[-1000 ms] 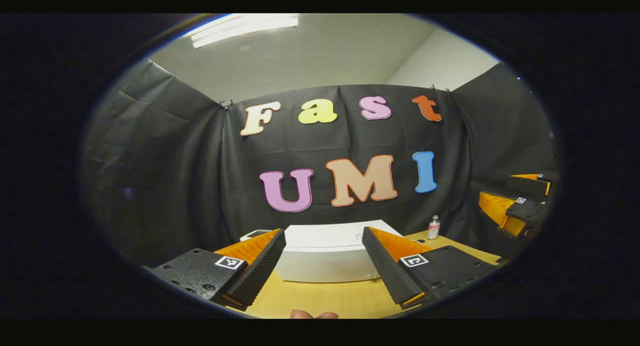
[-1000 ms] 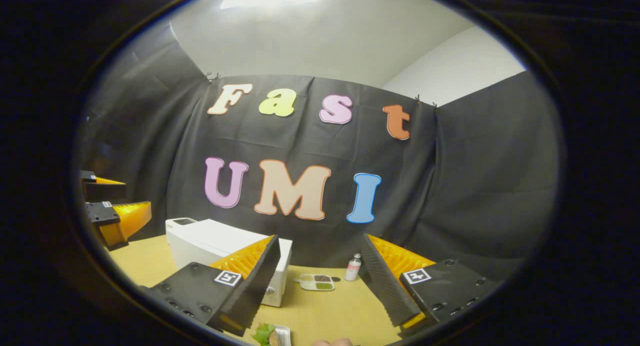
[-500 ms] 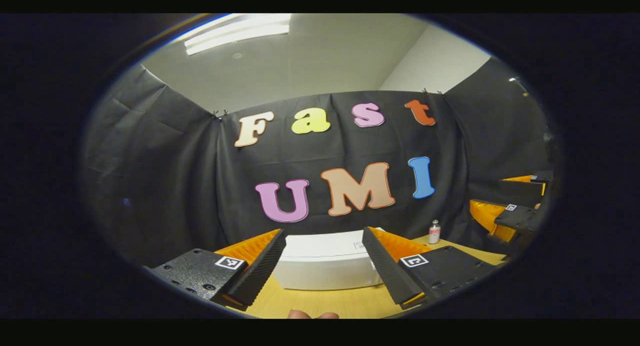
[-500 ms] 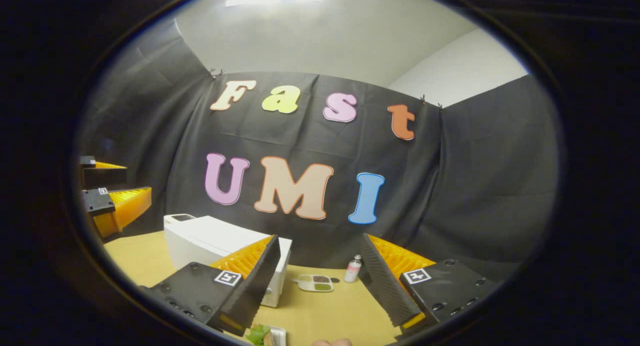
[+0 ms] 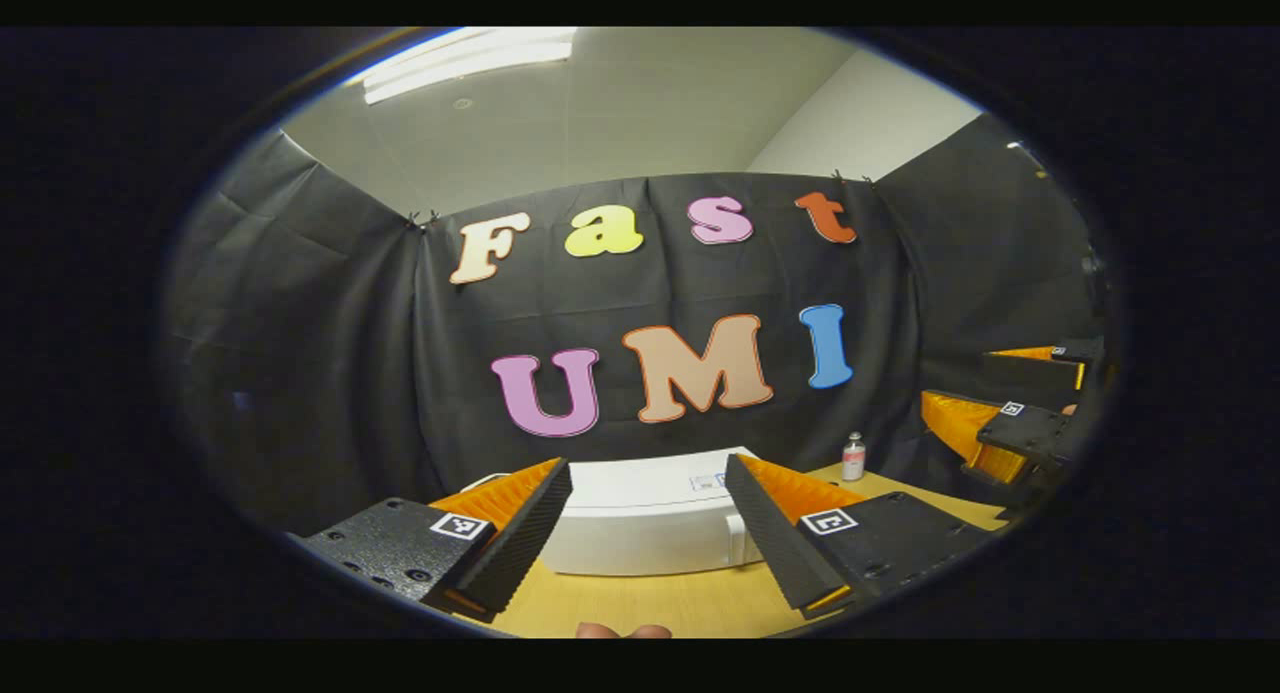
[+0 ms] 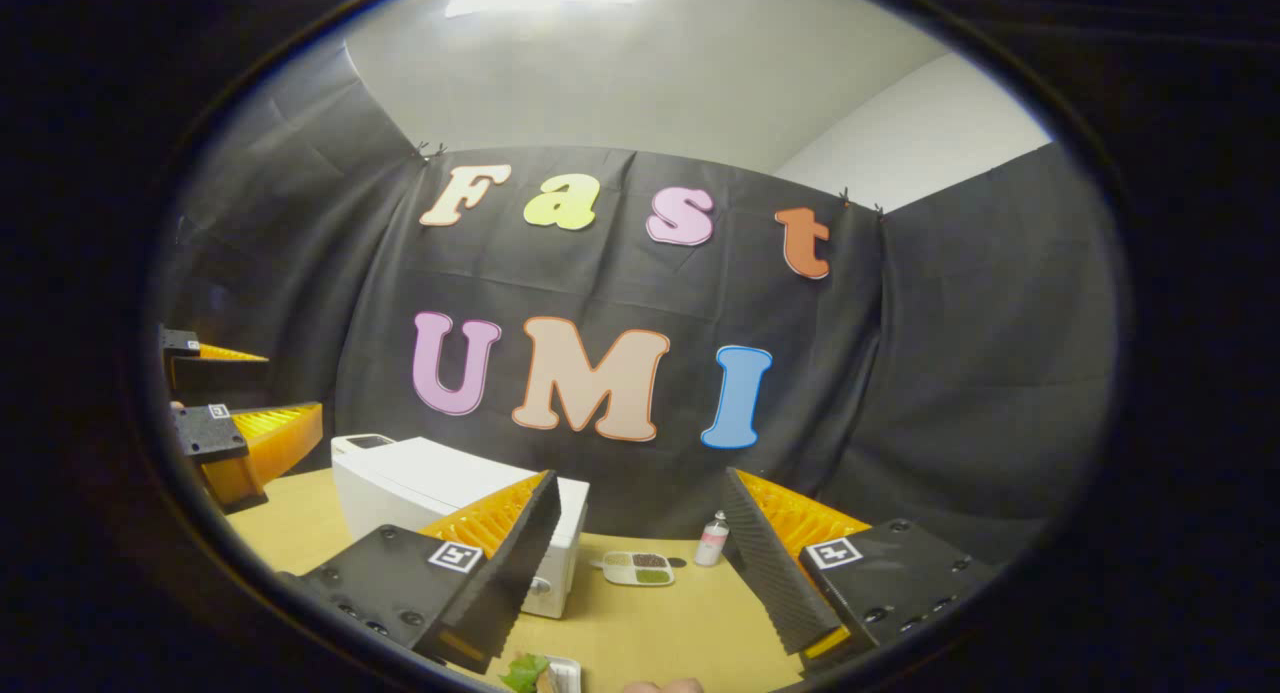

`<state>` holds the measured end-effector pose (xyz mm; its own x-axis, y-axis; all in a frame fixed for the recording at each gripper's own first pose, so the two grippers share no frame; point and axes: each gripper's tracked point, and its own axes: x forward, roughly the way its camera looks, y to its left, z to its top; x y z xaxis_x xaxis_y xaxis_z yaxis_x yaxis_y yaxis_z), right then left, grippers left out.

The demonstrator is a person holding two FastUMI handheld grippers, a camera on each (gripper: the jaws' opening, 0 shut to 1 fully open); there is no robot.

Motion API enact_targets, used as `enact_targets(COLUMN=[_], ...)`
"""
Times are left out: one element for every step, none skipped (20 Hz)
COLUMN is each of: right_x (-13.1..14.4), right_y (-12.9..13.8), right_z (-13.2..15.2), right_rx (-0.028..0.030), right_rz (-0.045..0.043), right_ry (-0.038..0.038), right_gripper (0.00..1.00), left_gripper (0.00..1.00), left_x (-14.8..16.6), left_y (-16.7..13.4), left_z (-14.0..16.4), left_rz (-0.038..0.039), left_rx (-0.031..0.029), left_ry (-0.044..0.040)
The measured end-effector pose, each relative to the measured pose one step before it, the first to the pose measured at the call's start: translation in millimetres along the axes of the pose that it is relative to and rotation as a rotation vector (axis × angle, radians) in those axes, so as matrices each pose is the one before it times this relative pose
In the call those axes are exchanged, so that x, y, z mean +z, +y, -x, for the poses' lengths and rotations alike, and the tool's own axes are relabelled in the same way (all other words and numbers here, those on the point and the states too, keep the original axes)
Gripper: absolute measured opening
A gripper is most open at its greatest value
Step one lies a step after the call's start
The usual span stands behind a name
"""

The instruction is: Open the microwave oven with the left hand, put the food in, and close the microwave oven.

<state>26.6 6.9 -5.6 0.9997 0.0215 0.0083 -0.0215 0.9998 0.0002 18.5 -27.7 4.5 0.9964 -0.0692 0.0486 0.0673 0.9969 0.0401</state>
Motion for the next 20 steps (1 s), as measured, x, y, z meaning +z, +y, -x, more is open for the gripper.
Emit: enact_targets(right_x=[-0.17,-0.06,-1.82,-0.32,-0.71,0.26,-0.51,-0.77,-1.76,1.14,0.05,0.05,-1.08,-0.75,-2.81,-0.8,-2.71,-1.1,-2.02,-0.62], right_y=[-0.9,0.03,0.9,1.72,0.1,-0.1,1.46,-0.35,-1.18,0.68,-0.05,-1.58,-2.18,-2.34,-3.75,-3.66,-4.96,-4.38,-6.28,-6.39], right_z=[-0.3,-0.95,-0.82,-0.98,0.42,-0.73,-0.33,-0.67,-0.2,-0.29,-0.11,-0.23,-0.05,0.17,-0.97,0.63,0.74,0.06,0.09,1.1], right_rx=[-0.00209,-0.00019,0.00085,0.00088,0.00113,0.00068,0.00072,0.00034,-0.002,0.00015,0.00017,-0.00313,-0.00348,-0.00463,-0.00697,-0.00856,-0.01122,-0.01073,-0.01221,-0.0152], right_rz=[-0.00037,0.00128,0.00084,-0.00016,-0.00038,0.0009,0.00246,0.00324,0.00112,-0.00276,-0.00421,-0.0019,0.00117,0.0042,0.00418,0.00207,-0.00234,-0.00257,0.00216,0.00742], right_ry=[-0.00157,0.00119,0.00336,0.00391,0.00197,-0.00069,0.00011,0.00356,0.00123,0.00017,0.00057,0.00055,0.00075,0.00347,0.00536,0.00638,0.00699,0.00806,0.0086,0.00538], right_gripper=[0.97,0.97,0.97,0.97,0.97,0.97,0.97,0.97,0.97,0.97,0.97,0.97,0.97,0.97,0.97,1.0,1.0,1.0,1.0,1.0], left_gripper=[1.0,0.97,0.97,0.98,0.98,1.0,0.98,0.98,0.98,0.98,0.98,0.98,0.98,0.98,0.98,0.98,0.98,0.98,0.98,0.98], left_x=[0.17,0.87,-0.34,-2.12,-0.39,-2.0,-2.01,-3.39,-3.05,-3.25,-2.48,-3.75,-3.57,-5.5,-4.77,-3.82,-2.58,-5.66,-5.72,-10.42], left_y=[1.33,1.21,1.03,-0.02,-0.33,-0.28,0.49,1.56,-0.09,1.1,1.46,0.32,-0.67,-1.24,-0.69,-3.08,-5.34,-3.23,-3.96,-2.89], left_z=[-0.54,-0.73,0.05,0.0,-0.14,-1.88,-1.54,-2.22,-2.07,-1.09,-1.82,-2.06,-2.1,-2.72,-2.24,-4.2,-4.09,-3.87,-5.16,-4.98], left_rz=[-0.00033,-0.00728,-0.00714,-0.00186,0.0048,0.00567,0.00393,0.00369,-0.00082,-0.006,-0.0059,-0.0006,0.0044,0.00514,0.00493,0.0122,0.0107,0.01562,0.01607,0.01357], left_rx=[0.00065,0.00229,0.00433,0.00235,0.00093,0.00121,0.00241,0.00061,0.0005,0.00157,0.00145,0.0005,-0.00322,-0.00163,-0.00474,-0.01459,-0.01734,-0.01337,-0.01493,-0.01169], left_ry=[-0.00111,-0.00098,0.00006,0.00316,0.00154,0.00542,0.00805,0.00813,0.00684,0.00391,0.00308,0.0058,0.00689,0.00772,0.00678,-0.00093,0.00082,0.00098,0.00881,0.01074])
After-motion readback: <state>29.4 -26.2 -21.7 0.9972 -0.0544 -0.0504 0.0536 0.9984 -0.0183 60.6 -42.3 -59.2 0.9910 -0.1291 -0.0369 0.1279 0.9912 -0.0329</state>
